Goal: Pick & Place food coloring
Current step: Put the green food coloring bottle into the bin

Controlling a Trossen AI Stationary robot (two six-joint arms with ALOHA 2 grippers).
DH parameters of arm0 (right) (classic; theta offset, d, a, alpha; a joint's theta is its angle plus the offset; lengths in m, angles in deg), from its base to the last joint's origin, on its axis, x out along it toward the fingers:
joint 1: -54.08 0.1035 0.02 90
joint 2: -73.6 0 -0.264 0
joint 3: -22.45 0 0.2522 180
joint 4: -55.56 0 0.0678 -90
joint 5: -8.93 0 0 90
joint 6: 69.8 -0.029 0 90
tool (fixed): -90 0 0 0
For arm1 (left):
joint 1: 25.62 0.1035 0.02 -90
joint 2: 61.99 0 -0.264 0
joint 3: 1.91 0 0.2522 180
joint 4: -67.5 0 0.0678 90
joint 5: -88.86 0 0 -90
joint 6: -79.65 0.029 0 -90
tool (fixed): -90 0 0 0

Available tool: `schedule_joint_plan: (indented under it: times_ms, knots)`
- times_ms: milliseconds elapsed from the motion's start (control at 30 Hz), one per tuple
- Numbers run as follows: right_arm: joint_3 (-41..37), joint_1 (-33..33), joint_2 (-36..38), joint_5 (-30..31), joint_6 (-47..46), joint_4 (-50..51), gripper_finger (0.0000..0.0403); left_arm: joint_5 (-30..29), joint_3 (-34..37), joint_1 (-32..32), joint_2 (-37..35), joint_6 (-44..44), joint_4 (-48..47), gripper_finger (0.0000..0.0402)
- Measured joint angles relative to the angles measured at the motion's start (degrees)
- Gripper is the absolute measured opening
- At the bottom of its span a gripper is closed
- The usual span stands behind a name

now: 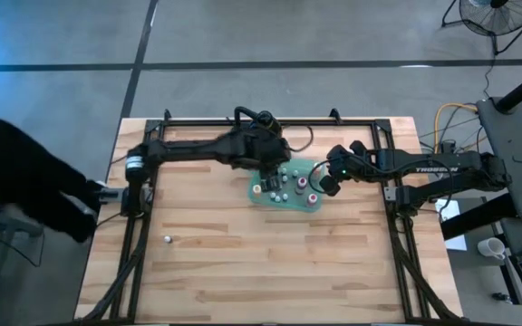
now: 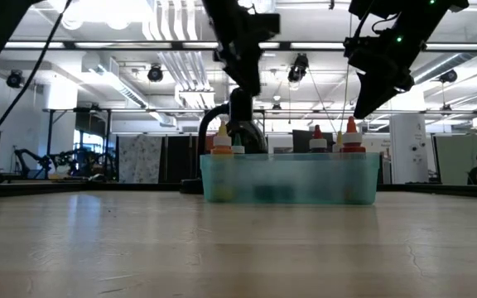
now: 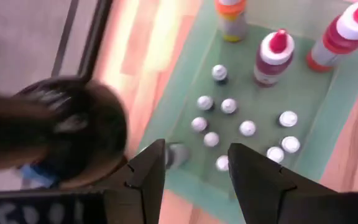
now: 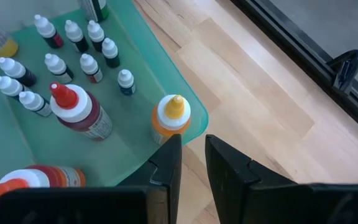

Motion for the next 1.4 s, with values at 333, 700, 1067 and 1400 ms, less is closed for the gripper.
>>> schedule_joint_plan:
  times_ms: [333,700,1067,1400]
  knots:
    - [0.0,0.1,0.0,-0.1,0.0,-0.1,0.0063,1.9,-0.2,1.3,-8.5,-12.4,-15.5,0.0147]
    - [0.0,0.1,0.0,-0.6,0.3,-0.2,0.0063,2.0,4.5,-4.1,-11.9,-16.6,-28.9,0.0147]
    - [0.0,0.1,0.0,-0.6,1.4,-0.6,0.0063,15.3,30.0,-17.0,-23.6,-29.3,-25.2,0.0147]
    - [0.0,0.1,-0.1,-0.6,1.6,-1.8,0.0063,27.9,52.5,-29.2,-33.2,-38.6,-16.6,0.0147]
